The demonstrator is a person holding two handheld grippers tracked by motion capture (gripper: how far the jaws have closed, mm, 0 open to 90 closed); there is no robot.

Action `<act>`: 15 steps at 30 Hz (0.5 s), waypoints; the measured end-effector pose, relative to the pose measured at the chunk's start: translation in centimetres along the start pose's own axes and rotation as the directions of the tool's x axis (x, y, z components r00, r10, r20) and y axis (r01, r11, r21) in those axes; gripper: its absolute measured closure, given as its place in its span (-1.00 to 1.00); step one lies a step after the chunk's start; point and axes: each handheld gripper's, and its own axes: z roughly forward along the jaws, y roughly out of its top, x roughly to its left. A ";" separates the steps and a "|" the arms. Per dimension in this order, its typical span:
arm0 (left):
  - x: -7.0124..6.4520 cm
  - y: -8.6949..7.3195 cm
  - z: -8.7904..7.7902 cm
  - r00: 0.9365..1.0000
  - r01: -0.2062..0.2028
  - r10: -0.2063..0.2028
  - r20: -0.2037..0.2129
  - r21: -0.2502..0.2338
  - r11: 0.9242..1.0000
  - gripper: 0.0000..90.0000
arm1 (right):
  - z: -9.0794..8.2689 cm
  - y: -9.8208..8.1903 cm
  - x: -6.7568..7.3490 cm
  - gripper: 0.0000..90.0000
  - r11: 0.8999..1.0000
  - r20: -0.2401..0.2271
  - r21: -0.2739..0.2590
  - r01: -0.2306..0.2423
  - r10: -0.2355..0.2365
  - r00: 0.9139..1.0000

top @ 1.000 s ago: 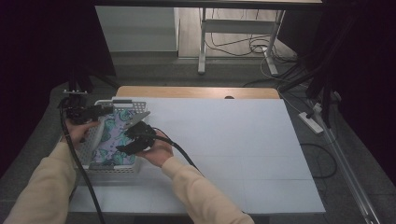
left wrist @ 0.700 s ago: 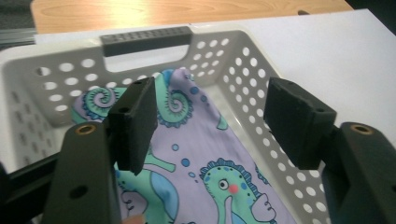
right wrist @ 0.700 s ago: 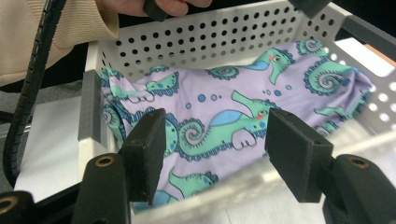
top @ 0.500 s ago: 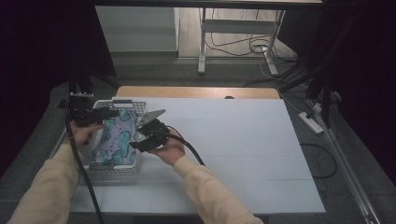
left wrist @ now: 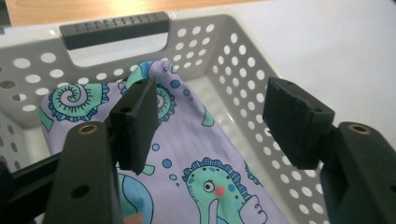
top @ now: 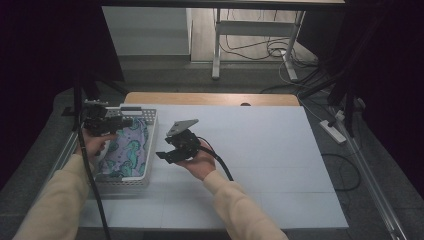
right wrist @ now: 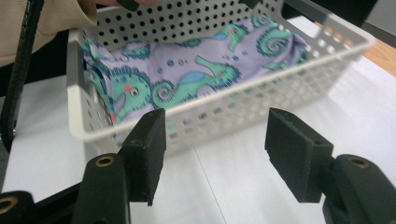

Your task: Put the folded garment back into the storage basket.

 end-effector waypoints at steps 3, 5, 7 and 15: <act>-0.3 0.2 0.6 1.000 -0.005 0.006 -0.024 0.015 1.000 -0.20 | -1.2 -0.9 -0.3 -0.14 1.000 0.017 0.001 -0.007 0.007 1.000; -0.6 0.5 1.0 0.999 -0.011 0.012 -0.040 0.023 1.000 -0.20 | -2.1 -1.5 -0.6 -0.14 1.000 0.028 0.002 -0.014 0.014 1.000; -0.9 0.8 1.6 0.999 -0.015 0.016 -0.048 0.031 0.999 -0.20 | -2.9 -2.1 -0.9 -0.14 1.000 0.038 -0.001 -0.024 0.024 0.999; -1.0 1.4 4.2 0.993 0.009 0.002 -0.115 0.100 0.995 -0.20 | -6.7 -4.6 -1.6 -0.14 0.999 0.078 -0.009 -0.048 0.048 0.996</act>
